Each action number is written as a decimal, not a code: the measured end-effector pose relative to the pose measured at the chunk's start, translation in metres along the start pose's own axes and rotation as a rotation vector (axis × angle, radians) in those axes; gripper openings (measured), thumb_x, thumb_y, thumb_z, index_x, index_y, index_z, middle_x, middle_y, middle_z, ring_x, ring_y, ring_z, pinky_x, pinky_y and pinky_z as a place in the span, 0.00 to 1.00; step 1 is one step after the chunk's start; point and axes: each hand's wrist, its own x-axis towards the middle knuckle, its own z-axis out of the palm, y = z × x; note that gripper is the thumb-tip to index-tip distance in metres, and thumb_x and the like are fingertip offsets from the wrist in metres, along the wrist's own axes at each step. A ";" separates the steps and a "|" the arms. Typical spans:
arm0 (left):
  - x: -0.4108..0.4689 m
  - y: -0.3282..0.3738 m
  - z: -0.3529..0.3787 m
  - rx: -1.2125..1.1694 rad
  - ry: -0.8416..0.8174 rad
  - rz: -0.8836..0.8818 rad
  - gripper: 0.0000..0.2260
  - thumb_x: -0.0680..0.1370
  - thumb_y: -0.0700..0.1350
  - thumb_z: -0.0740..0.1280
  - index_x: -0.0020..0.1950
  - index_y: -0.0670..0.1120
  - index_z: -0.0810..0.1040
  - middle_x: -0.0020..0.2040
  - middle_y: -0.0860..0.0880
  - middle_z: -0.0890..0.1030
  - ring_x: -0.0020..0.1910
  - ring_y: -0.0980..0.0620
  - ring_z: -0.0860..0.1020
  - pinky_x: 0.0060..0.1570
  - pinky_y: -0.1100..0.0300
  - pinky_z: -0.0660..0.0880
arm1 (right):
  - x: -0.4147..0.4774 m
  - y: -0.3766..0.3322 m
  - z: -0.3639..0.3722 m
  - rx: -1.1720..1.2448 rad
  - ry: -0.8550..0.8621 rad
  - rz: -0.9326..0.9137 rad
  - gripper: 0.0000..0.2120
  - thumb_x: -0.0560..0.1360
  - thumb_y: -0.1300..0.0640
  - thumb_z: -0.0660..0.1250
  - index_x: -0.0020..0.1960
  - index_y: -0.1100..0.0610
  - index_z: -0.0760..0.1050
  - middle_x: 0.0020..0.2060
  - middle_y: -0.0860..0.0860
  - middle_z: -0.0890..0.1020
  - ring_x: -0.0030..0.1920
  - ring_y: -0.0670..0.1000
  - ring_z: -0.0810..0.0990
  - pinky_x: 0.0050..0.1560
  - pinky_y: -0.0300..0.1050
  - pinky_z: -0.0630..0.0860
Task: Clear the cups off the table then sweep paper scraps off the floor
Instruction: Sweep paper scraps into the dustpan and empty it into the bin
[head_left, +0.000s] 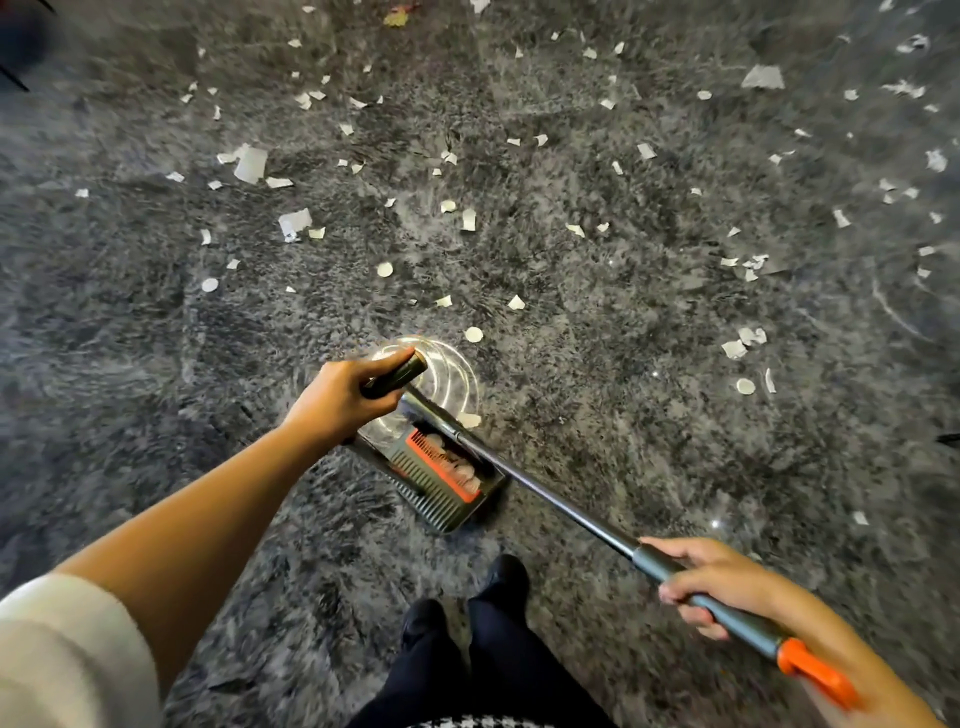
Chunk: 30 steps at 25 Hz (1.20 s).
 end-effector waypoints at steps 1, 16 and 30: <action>-0.004 -0.003 -0.001 0.004 -0.007 -0.003 0.29 0.73 0.41 0.72 0.67 0.63 0.67 0.43 0.55 0.81 0.29 0.75 0.69 0.34 0.74 0.68 | 0.000 -0.005 0.002 0.002 -0.009 -0.013 0.33 0.73 0.79 0.55 0.74 0.59 0.58 0.23 0.55 0.73 0.16 0.48 0.67 0.14 0.35 0.65; -0.082 -0.066 -0.091 -0.088 0.372 -0.326 0.28 0.72 0.40 0.72 0.69 0.59 0.70 0.41 0.48 0.83 0.30 0.69 0.71 0.39 0.56 0.74 | 0.064 -0.139 0.116 -0.426 0.040 -0.189 0.31 0.72 0.79 0.58 0.73 0.63 0.61 0.23 0.57 0.71 0.14 0.48 0.67 0.14 0.35 0.65; -0.229 -0.267 -0.317 -0.285 1.098 -0.766 0.26 0.74 0.41 0.70 0.70 0.56 0.70 0.52 0.47 0.83 0.40 0.57 0.75 0.36 0.63 0.68 | 0.143 -0.308 0.537 -0.691 -0.333 -0.237 0.13 0.74 0.77 0.52 0.44 0.62 0.67 0.28 0.57 0.68 0.13 0.47 0.66 0.14 0.31 0.63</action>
